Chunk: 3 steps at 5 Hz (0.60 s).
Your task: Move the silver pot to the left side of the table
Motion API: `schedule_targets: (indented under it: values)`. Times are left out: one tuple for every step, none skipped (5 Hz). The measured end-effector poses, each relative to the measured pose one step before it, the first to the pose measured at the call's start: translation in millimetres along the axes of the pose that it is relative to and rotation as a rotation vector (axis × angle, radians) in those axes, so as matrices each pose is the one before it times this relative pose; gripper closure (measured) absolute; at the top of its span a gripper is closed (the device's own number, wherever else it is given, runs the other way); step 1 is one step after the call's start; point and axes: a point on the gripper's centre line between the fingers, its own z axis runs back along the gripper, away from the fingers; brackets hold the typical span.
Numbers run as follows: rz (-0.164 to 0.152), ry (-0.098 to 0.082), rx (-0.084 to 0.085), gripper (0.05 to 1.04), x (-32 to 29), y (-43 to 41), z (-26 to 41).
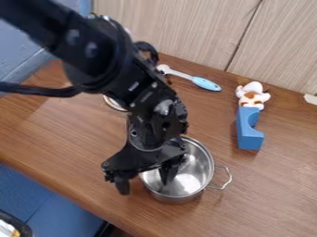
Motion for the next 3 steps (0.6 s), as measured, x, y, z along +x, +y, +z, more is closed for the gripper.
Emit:
schedule_targets:
  values:
    - [-0.0307,-0.0065,0.0024,0.457,-3.26,-3.48,-5.09]
    - [0.0067,-0.0025,-0.0045,0.758,0.14,-0.87,0.06]
    - [0.0030,0.0006,-0.0046,0.936,-0.03,-0.60,0.62]
